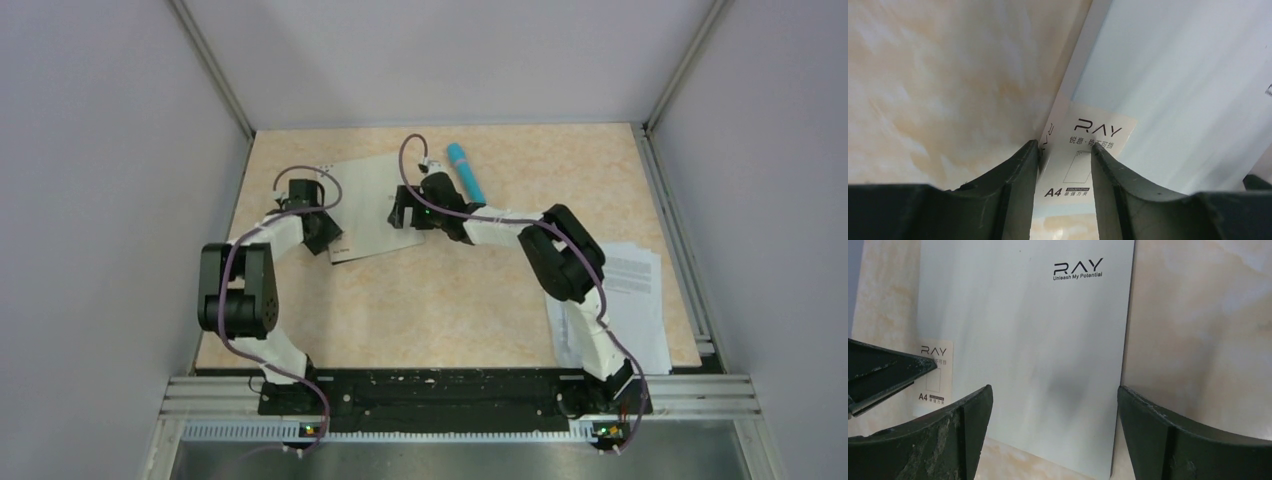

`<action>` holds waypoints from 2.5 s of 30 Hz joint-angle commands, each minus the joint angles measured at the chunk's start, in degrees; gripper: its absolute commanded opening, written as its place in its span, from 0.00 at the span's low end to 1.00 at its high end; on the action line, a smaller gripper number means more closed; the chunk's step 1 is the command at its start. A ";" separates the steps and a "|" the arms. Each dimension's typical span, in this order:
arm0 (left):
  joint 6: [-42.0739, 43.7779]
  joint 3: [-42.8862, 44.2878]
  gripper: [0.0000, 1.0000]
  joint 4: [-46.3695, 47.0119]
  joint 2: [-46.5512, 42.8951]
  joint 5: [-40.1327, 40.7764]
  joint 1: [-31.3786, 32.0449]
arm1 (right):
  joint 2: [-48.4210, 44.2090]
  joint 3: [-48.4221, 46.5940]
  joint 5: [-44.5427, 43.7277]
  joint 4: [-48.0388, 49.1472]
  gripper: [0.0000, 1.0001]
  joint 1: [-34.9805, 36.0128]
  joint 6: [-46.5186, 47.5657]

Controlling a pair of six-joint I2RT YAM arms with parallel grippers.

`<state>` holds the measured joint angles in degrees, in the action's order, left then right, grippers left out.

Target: Put the files into the folder

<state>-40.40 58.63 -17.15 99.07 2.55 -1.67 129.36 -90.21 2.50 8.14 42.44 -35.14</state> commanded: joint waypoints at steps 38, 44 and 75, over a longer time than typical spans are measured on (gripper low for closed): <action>12.43 -1.23 0.38 -9.04 -5.17 -0.02 5.42 | -30.01 27.79 3.05 -9.75 0.93 -0.46 2.91; 11.58 -3.04 0.36 -8.56 -4.58 -4.38 2.47 | -29.11 27.41 4.63 -9.36 0.92 -0.47 2.81; 12.66 33.18 0.40 -1.87 21.06 -10.46 -2.58 | -32.62 46.24 -0.56 20.15 0.70 17.47 -14.12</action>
<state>-28.84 87.42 -22.37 114.43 -3.92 -3.60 93.21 -43.53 3.75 18.65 58.43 -46.96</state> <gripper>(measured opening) 0.413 0.698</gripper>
